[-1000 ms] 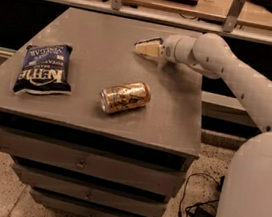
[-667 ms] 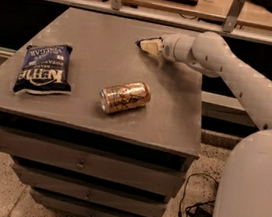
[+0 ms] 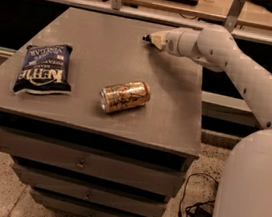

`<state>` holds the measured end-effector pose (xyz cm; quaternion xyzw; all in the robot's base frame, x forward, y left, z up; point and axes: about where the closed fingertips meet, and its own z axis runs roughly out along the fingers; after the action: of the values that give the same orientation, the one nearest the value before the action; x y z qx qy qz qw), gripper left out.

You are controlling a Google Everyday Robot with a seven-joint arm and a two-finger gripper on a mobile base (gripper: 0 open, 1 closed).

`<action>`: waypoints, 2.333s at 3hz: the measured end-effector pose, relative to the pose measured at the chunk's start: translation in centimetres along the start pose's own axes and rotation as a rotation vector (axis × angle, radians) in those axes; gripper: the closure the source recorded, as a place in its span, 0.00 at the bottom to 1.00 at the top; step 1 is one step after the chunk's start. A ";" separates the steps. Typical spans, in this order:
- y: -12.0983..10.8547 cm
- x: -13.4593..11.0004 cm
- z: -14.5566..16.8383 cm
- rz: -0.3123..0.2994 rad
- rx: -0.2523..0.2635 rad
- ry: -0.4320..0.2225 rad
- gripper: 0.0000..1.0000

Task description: Move rxbar blueberry near orange can

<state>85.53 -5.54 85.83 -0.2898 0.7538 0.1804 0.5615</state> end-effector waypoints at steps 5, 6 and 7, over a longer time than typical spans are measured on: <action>7.1 -1.8 -20.3 -0.022 -0.284 -0.003 1.00; 10.0 -1.3 -23.6 0.010 -0.431 -0.009 1.00; 12.1 -0.9 -25.4 0.034 -0.539 -0.013 1.00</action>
Offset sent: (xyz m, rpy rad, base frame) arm -0.1137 -0.0804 0.0751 -0.0137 -0.0297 -0.0492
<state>59.13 -11.22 93.77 -0.4151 0.6797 0.3856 0.4658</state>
